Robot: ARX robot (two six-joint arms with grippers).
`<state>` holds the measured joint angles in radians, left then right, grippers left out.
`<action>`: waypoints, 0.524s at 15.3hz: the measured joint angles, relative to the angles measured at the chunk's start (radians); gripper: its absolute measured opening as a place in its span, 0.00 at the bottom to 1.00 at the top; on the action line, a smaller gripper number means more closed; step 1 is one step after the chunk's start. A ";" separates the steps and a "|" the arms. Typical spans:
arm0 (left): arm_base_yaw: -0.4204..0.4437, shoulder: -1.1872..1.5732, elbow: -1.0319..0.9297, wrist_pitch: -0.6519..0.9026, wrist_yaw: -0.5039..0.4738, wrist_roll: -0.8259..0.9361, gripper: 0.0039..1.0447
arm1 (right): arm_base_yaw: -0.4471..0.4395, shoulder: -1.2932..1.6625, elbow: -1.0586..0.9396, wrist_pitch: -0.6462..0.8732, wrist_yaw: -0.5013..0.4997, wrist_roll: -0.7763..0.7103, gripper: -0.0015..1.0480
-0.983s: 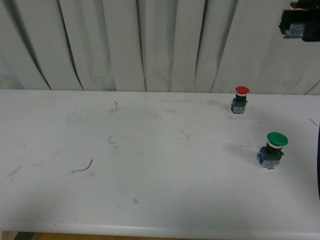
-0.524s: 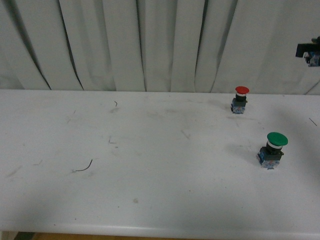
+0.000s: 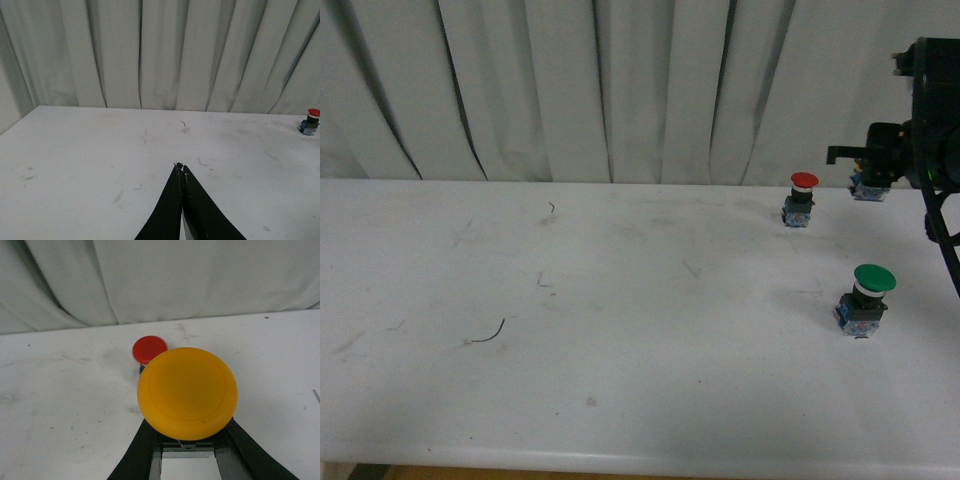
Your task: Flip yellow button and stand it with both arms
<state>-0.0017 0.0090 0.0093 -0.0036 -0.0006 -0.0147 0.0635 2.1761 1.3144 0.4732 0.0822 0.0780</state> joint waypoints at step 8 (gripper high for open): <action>0.000 0.000 0.000 0.000 0.000 0.000 0.01 | 0.066 0.114 0.055 -0.039 0.053 0.071 0.23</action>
<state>-0.0017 0.0090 0.0093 -0.0040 -0.0006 -0.0147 0.1299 2.2906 1.3693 0.4347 0.1352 0.1493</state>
